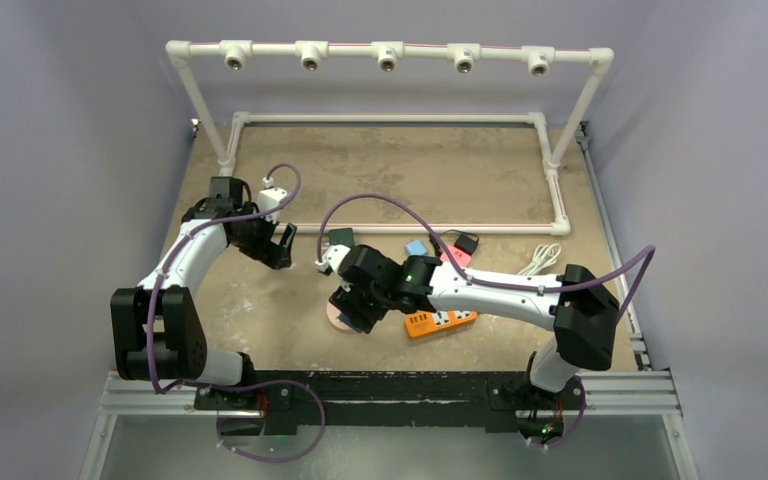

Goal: Insert the plug

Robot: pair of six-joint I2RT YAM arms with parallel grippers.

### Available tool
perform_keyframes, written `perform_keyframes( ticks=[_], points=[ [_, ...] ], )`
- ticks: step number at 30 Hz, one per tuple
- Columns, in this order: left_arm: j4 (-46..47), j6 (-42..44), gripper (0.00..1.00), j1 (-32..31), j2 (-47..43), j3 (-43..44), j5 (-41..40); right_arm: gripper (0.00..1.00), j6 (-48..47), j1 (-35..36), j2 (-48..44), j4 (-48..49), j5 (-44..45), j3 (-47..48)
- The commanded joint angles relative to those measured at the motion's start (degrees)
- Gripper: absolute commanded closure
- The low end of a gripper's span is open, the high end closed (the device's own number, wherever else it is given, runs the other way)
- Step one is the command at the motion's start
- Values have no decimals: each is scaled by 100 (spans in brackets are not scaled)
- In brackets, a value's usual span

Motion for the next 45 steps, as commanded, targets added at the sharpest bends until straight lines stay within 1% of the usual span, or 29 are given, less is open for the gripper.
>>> perform_keyframes(
  ticks=[1,22,45],
  points=[
    [14,77,6,70,-145,120,-3,100,-73,-21,-117,272,34,-52],
    [0,95,6,79,-145,108,-7,100,-300,-23,-29,457,450,-225],
    [0,139,6,105,-154,122,-25,100,-304,-29,107,385,418,-252]
  ],
)
